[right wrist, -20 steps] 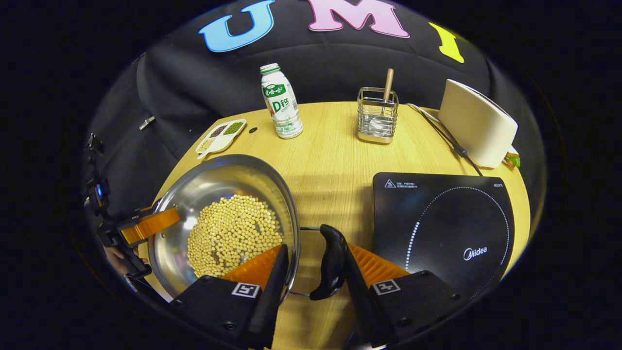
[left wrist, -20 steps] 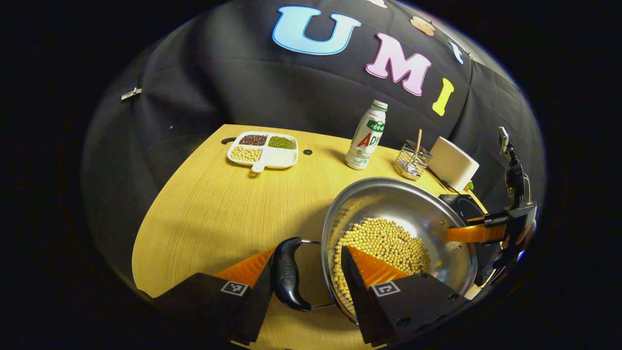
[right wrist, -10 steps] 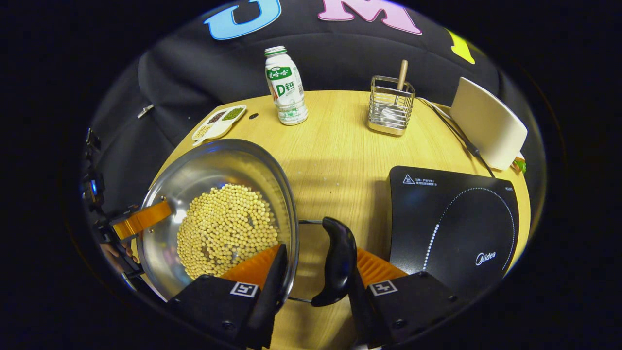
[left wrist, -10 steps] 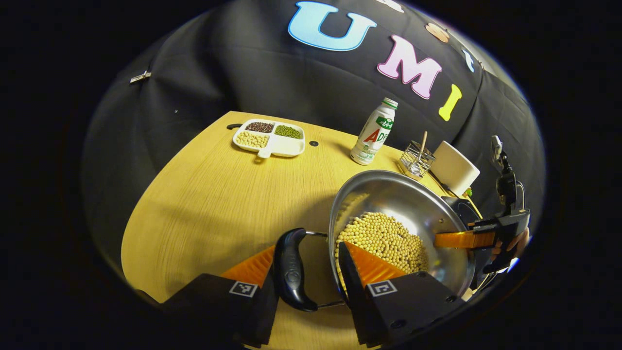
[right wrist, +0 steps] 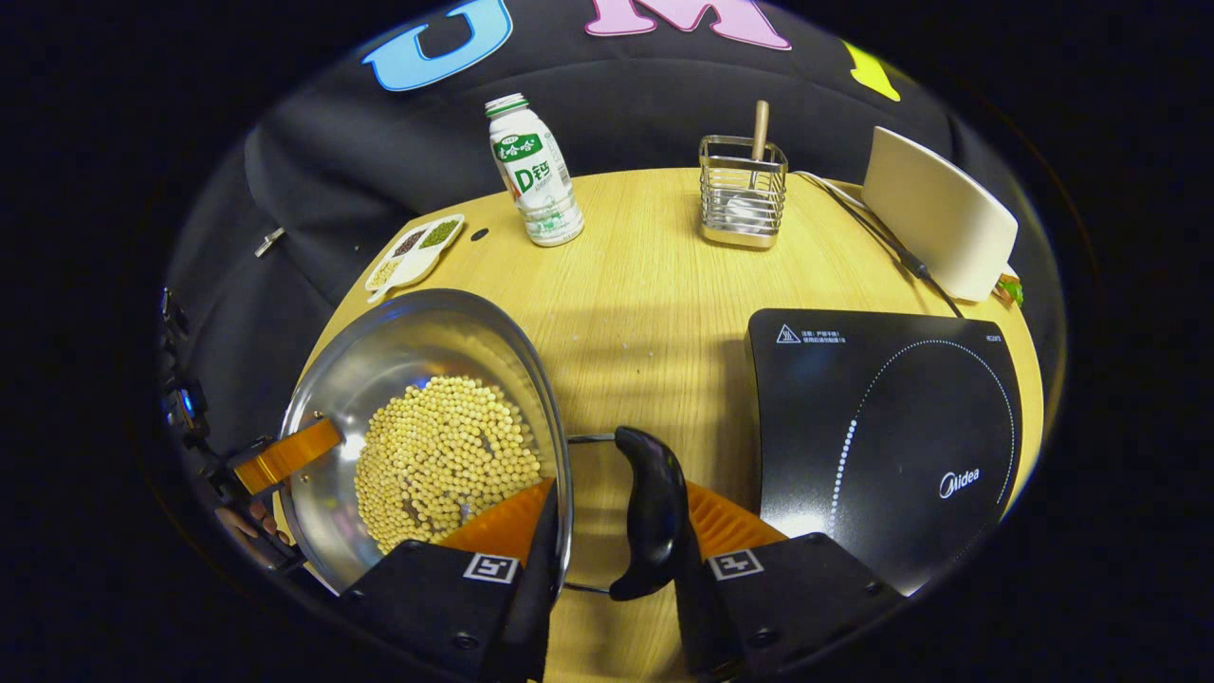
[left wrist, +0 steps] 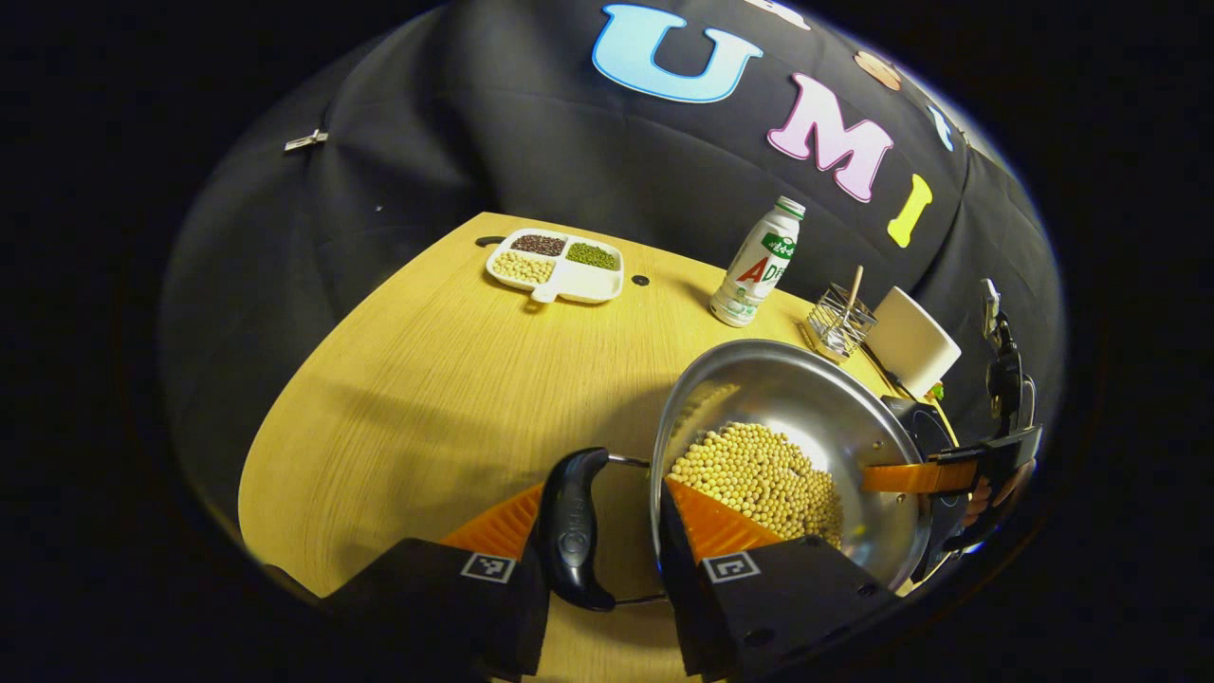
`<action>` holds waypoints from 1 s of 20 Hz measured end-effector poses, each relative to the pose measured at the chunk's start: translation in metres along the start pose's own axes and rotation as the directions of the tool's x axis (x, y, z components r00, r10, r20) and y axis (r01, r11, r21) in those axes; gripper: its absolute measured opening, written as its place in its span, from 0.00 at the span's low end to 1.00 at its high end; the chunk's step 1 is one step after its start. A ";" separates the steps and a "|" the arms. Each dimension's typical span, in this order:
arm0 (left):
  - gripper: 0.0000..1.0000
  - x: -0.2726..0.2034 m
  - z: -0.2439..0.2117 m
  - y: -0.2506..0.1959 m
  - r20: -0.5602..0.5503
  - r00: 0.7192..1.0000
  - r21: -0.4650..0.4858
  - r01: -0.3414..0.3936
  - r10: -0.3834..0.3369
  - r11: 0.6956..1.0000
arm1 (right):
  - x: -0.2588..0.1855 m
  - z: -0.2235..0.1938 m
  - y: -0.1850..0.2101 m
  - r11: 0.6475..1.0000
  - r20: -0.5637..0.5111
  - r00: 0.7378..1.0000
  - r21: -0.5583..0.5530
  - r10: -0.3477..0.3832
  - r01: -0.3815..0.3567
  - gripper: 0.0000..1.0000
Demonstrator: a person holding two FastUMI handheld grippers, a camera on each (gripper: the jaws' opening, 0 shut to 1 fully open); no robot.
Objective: First push the handle of the pot to place it horizontally, then grasp the pot with both hands and set it on the induction cooktop.
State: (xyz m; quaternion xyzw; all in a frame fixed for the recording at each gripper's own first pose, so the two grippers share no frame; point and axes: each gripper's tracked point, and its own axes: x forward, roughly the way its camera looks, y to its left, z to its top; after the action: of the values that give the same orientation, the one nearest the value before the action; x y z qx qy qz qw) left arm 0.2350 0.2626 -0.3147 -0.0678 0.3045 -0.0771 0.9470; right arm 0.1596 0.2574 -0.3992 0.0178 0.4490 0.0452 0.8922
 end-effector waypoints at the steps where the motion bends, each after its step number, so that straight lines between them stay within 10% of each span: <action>1: 0.56 -0.004 -0.004 0.000 -0.011 1.000 -0.006 -0.012 0.012 1.000 | -0.004 -0.002 -0.001 1.000 -0.002 1.000 -0.005 -0.002 0.002 0.58; 20: 0.55 -0.112 -0.002 -0.153 -0.002 1.000 -0.009 -0.018 0.018 1.000 | -0.172 0.000 -0.100 1.000 0.036 0.999 0.022 -0.014 0.013 0.57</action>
State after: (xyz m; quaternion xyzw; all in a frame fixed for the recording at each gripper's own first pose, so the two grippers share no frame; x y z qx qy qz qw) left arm 0.1278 0.1337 -0.2259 -0.0691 0.3062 -0.0674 0.9471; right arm 0.0638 0.1415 -0.2689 0.0253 0.4335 0.0339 0.9002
